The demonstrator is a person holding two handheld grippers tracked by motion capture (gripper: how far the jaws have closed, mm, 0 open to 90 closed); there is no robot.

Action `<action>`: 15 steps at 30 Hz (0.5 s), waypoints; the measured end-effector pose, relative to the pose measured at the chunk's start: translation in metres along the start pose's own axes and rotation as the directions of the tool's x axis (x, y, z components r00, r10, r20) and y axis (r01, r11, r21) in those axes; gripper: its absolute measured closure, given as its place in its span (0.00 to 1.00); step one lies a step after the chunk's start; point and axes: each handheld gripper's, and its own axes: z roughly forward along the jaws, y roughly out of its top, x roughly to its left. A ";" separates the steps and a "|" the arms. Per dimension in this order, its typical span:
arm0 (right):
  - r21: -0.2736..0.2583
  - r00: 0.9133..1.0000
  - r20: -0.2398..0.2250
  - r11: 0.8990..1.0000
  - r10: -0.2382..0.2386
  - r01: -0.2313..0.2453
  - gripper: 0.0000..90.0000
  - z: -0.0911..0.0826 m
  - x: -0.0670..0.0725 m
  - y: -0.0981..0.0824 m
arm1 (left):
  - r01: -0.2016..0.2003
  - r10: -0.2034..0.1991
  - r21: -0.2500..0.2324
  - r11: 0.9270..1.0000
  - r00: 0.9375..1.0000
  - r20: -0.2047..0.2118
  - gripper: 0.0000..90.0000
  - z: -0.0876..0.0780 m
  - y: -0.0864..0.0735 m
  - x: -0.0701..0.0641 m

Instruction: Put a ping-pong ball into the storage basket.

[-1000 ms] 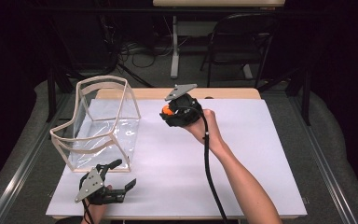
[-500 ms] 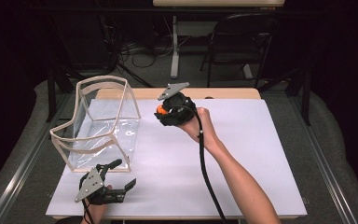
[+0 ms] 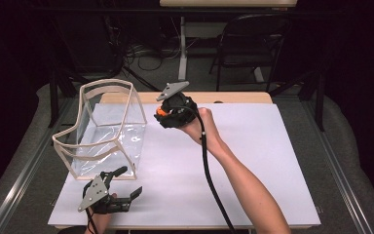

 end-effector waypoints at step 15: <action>-0.013 1.000 -0.013 1.000 -0.020 0.020 0.56 0.003 0.007 0.015 | -0.001 0.001 0.001 1.000 1.000 0.002 0.18 0.000 0.000 0.000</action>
